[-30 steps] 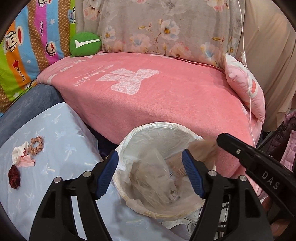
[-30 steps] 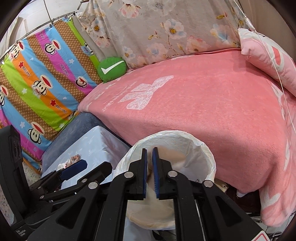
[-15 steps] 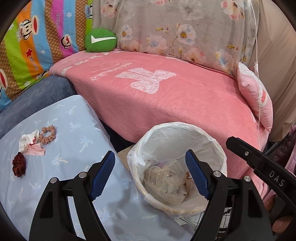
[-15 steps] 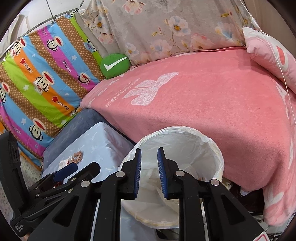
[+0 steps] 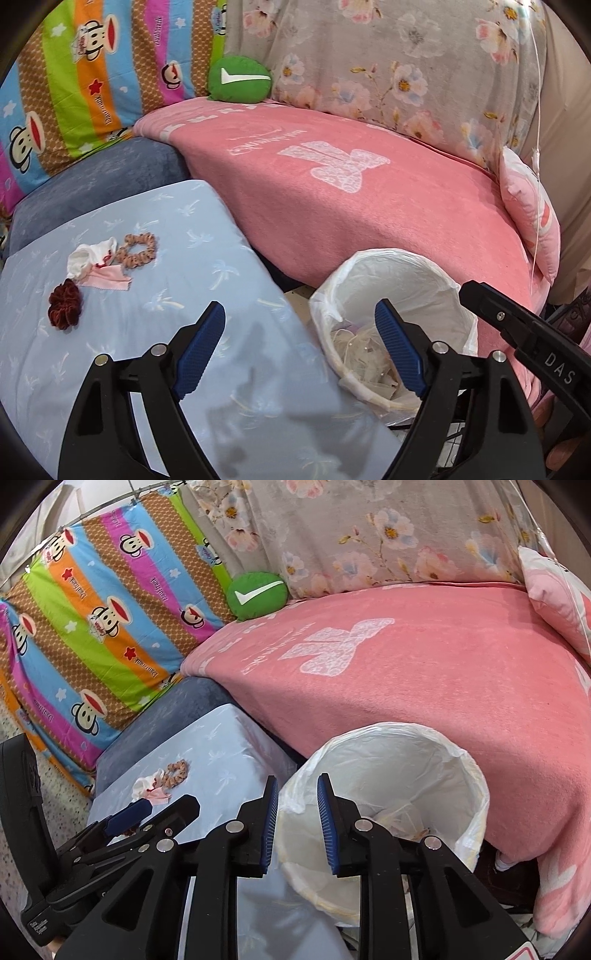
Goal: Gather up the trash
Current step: 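Move both open tools back over the scrunchie and white cloth, then grasp the dark red scrunchie with the left tool while the right tool grasps the white cloth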
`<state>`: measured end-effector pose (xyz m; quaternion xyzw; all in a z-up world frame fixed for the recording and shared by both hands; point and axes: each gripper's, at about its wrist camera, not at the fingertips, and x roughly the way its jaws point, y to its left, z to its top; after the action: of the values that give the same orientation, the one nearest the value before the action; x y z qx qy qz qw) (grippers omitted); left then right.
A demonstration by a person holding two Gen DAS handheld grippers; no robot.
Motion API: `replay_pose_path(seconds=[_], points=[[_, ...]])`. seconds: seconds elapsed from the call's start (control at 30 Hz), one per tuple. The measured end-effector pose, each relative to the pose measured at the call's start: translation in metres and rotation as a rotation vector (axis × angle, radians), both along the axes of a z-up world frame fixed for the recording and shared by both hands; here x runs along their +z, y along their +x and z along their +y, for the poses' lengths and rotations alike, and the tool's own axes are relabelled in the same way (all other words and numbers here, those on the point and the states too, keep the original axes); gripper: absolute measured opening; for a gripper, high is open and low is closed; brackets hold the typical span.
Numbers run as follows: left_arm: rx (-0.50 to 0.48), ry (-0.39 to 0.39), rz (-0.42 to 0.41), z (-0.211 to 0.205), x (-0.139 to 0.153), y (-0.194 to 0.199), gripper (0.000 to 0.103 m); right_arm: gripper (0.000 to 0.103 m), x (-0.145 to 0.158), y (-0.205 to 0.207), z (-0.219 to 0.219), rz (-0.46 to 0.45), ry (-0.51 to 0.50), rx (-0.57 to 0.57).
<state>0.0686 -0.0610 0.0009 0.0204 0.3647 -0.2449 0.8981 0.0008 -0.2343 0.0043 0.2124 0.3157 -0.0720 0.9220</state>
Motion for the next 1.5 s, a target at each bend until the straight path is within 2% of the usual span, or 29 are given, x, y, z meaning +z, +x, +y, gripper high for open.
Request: replay_pose_path(seconds=[0.1, 0.43, 0.83, 1.23, 1.33, 1.5], points=[[0.04, -0.006, 0.001, 0.017, -0.002, 0.002, 0.087, 0.023, 0.001, 0.005, 0.015, 0.003, -0.011, 0.03], [0.159, -0.018, 0.021, 0.069, -0.009, 0.012, 0.088, 0.027, 0.002, 0.026, 0.068, 0.024, -0.042, 0.13], [0.325, -0.004, 0.079, 0.15, -0.034, 0.035, 0.09, 0.032, -0.012, 0.063, 0.142, 0.067, -0.071, 0.266], [0.465, 0.035, 0.092, 0.24, -0.055, 0.085, 0.09, 0.032, -0.036, 0.141, 0.209, 0.104, -0.029, 0.397], [0.487, 0.017, 0.122, 0.257, -0.063, 0.106, 0.089, 0.032, -0.037, 0.167, 0.228, 0.102, -0.007, 0.432], [0.503, -0.024, 0.188, 0.274, -0.077, 0.133, 0.088, 0.032, -0.041, 0.216, 0.261, 0.099, -0.05, 0.464]])
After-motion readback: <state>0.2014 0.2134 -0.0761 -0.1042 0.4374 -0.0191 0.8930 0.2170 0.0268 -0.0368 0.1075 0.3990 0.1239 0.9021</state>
